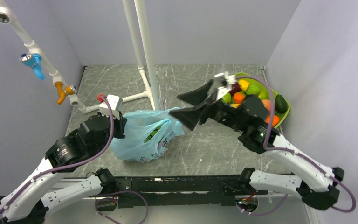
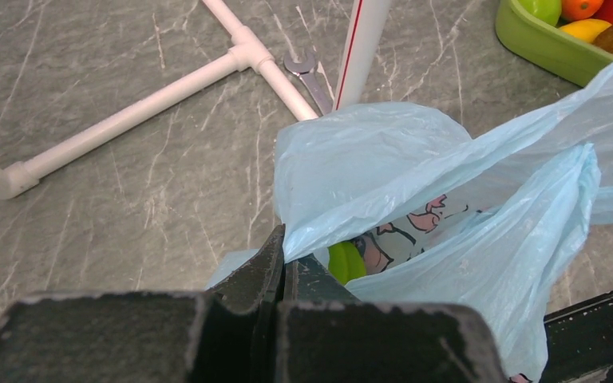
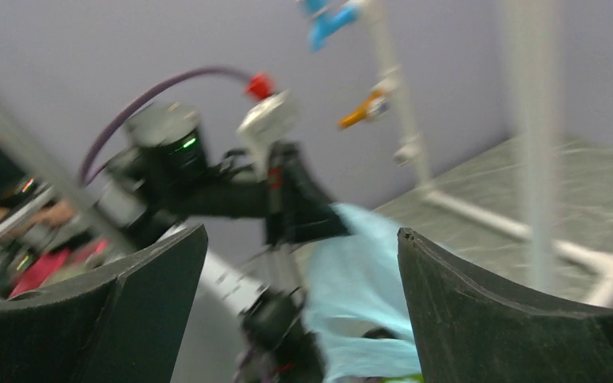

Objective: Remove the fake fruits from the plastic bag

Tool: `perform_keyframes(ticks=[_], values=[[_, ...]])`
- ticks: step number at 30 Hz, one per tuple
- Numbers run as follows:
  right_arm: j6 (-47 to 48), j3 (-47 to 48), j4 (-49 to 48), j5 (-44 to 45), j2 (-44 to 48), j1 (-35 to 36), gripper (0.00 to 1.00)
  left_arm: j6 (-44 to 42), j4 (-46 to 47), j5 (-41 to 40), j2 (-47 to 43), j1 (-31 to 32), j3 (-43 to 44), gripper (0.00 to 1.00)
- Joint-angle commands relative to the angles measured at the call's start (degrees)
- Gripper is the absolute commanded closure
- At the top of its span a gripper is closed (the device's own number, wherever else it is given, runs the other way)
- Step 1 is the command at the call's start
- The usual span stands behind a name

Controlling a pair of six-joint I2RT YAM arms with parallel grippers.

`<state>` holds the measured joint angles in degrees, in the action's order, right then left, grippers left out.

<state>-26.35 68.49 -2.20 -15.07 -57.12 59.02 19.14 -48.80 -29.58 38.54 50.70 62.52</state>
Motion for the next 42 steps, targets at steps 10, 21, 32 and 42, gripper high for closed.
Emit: perform_keyframes(ticks=[10, 21, 32, 42], values=[[-7.5, -3.2, 19.5, 29.1, -7.4, 14.5, 0.13, 9.6, 2.4, 5.4, -7.6, -0.2, -3.1, 1.00], [-7.9, -11.0, -1.2, 22.8, -7.4, 10.9, 0.06, 11.7, 5.2, 12.5, -8.1, -0.2, -4.2, 0.76], [4.0, -13.0, -11.5, 3.5, -7.4, 8.1, 0.78, 1.1, -5.3, 7.5, 4.6, -0.2, 14.3, 0.08], [8.1, -14.1, -12.9, -3.8, -6.5, 8.1, 1.00, -4.2, -8.9, 10.7, 16.8, -5.9, 18.1, 0.01]])
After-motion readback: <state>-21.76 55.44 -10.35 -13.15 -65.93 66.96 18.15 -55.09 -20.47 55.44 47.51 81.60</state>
